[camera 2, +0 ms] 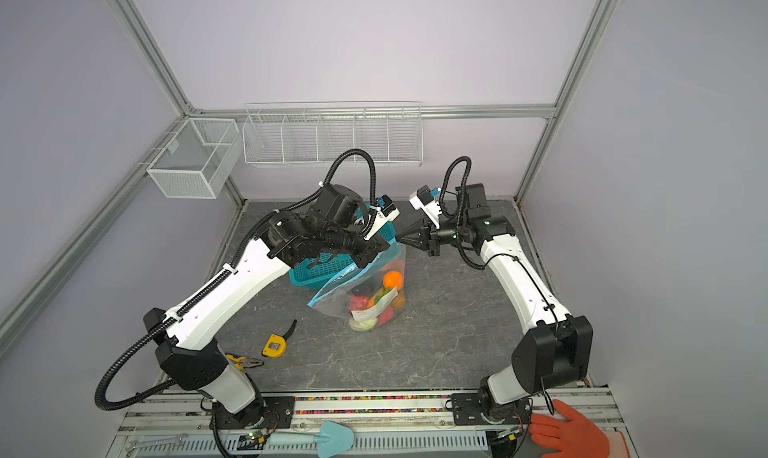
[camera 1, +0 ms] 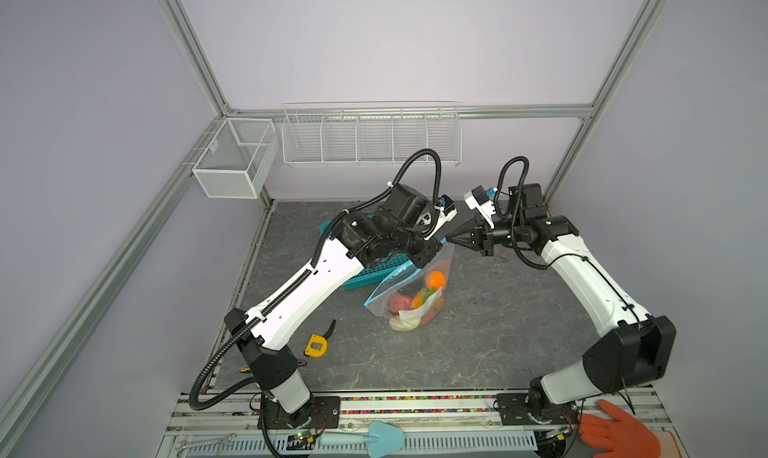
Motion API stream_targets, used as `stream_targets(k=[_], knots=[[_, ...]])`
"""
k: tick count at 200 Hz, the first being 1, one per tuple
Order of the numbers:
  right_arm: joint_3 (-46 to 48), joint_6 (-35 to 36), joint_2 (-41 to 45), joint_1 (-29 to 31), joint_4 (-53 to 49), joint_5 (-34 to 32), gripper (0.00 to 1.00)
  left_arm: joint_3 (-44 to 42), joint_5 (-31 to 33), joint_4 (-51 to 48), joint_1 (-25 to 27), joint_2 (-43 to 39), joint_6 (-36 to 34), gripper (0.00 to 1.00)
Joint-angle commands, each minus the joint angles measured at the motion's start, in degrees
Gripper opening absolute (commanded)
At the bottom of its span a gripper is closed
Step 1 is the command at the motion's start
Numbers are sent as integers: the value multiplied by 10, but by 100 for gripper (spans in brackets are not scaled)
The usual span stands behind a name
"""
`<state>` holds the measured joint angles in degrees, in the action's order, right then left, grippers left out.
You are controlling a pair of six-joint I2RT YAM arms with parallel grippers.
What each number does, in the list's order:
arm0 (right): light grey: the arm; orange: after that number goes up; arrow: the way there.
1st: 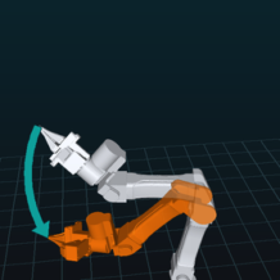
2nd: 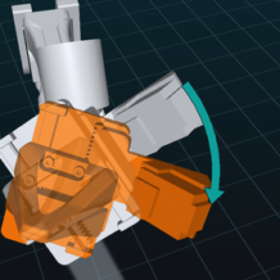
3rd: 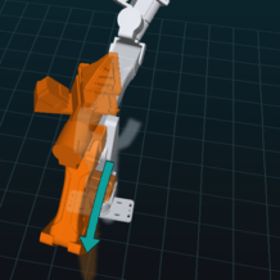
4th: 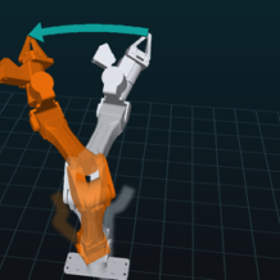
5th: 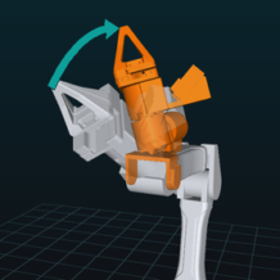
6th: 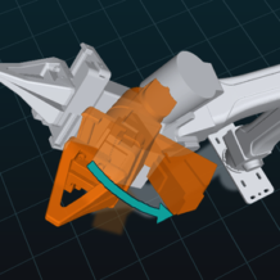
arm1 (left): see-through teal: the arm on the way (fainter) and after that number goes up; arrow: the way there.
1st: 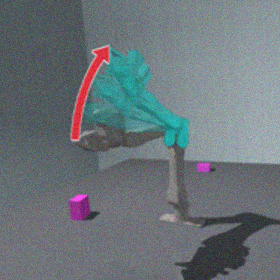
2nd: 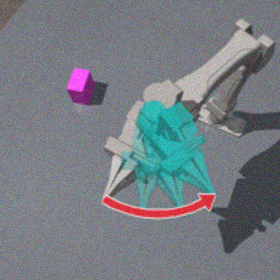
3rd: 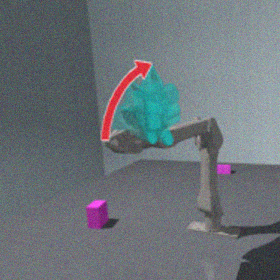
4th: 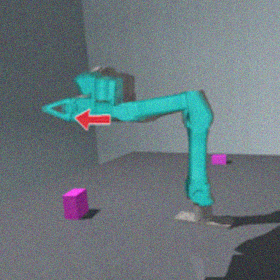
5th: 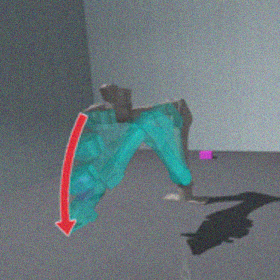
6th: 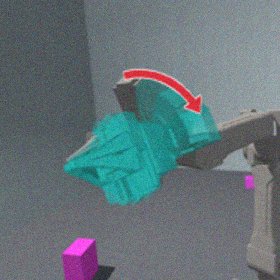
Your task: Place the food in the zip-top bag and seal the zipper
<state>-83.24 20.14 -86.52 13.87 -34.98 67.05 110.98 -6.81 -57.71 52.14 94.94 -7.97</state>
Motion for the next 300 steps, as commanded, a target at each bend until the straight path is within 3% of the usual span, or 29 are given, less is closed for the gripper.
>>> stream_targets(k=[1, 177, 300], knots=[[4, -5, 2, -12, 35, -4, 7, -13, 7, -60, 0, -9, 5, 0], [10, -57, 11, -17, 74, -77, 7, -88, 16, -97, -1, -84, 35, 0], [7, -68, 24, -18, 76, -128, 7, -146, 82, -143, 4, -128, 93, 0]])
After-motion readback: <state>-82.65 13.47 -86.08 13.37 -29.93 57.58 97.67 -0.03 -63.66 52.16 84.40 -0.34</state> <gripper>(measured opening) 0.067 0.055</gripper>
